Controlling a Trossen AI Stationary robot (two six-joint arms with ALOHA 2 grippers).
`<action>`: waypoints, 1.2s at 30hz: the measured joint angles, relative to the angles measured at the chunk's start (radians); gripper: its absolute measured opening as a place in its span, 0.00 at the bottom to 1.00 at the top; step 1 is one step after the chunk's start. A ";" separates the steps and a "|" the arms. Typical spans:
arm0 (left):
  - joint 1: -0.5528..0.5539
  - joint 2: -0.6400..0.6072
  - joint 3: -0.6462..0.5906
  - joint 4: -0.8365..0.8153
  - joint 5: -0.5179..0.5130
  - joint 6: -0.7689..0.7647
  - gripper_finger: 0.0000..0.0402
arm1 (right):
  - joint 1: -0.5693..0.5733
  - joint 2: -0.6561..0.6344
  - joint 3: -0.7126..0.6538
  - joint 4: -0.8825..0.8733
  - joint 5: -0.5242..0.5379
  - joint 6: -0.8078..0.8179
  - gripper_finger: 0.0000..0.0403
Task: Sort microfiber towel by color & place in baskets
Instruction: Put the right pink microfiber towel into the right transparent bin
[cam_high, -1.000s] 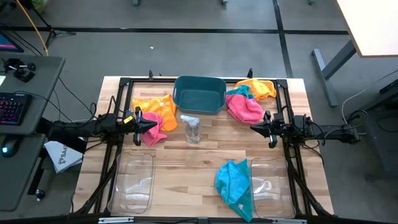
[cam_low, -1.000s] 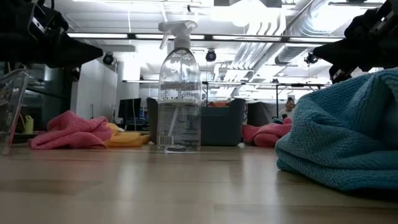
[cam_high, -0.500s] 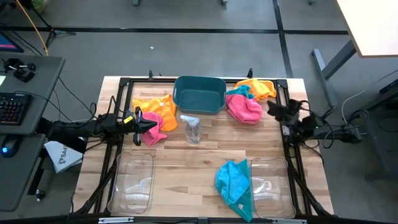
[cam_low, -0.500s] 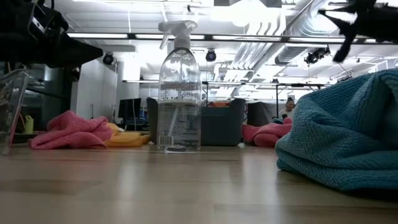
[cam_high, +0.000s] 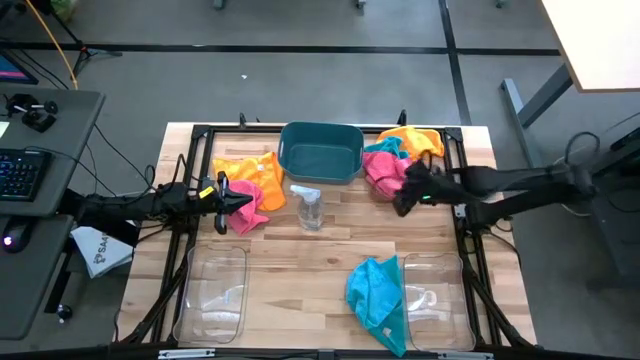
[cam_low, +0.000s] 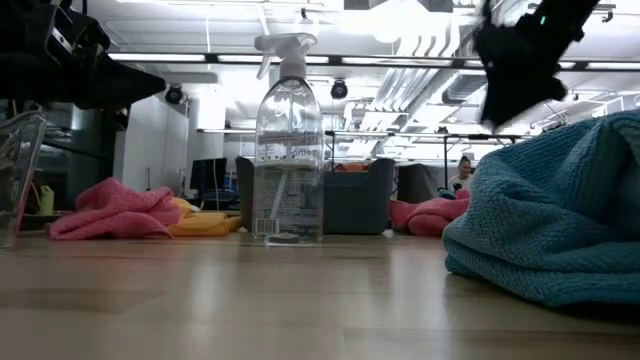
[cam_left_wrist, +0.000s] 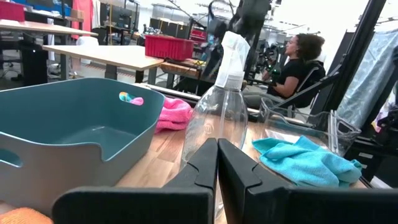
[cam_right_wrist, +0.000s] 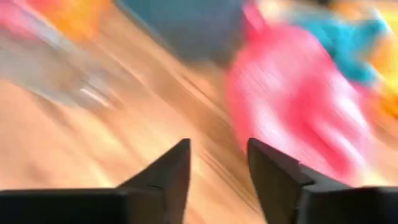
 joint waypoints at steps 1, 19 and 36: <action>0.000 0.000 0.000 0.000 0.000 0.000 0.00 | -0.007 0.051 0.016 -0.057 -0.002 0.012 0.47; 0.000 0.000 0.000 0.000 0.000 0.000 0.00 | -0.317 0.553 0.033 0.139 -0.073 -0.504 0.63; 0.000 0.000 0.000 0.000 -0.001 0.000 0.00 | -0.277 0.150 0.274 -0.144 -0.163 -0.626 0.02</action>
